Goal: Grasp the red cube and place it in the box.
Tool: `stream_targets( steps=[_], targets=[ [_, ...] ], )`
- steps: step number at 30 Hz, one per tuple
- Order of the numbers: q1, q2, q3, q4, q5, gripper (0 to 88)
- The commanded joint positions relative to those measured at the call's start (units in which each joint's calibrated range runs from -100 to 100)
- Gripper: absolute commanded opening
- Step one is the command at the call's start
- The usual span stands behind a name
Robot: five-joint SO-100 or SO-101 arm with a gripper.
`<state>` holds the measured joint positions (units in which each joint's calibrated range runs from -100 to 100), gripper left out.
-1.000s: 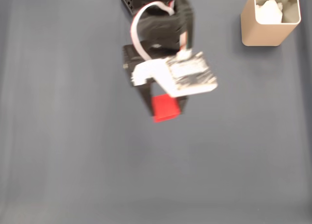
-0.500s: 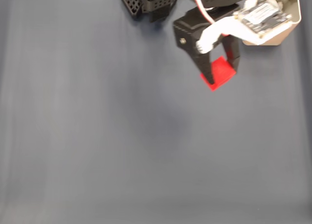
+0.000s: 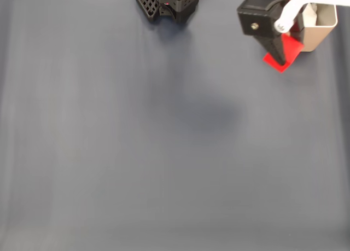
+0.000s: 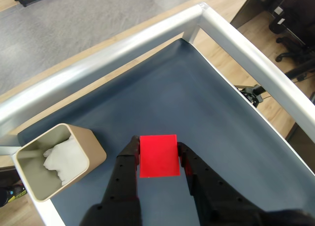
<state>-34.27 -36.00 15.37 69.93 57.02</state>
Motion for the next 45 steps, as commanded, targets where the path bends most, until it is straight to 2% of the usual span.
stream_targets(
  steps=[1, 26, 45],
  targets=[
    [-3.2, -1.0, -4.1, 0.3, 0.4, 0.1],
    [-22.8, 1.9, -4.8, 0.5, 0.3, 0.0],
    [-27.6, 5.5, -8.0, 0.6, 0.2, 0.0]
  ],
)
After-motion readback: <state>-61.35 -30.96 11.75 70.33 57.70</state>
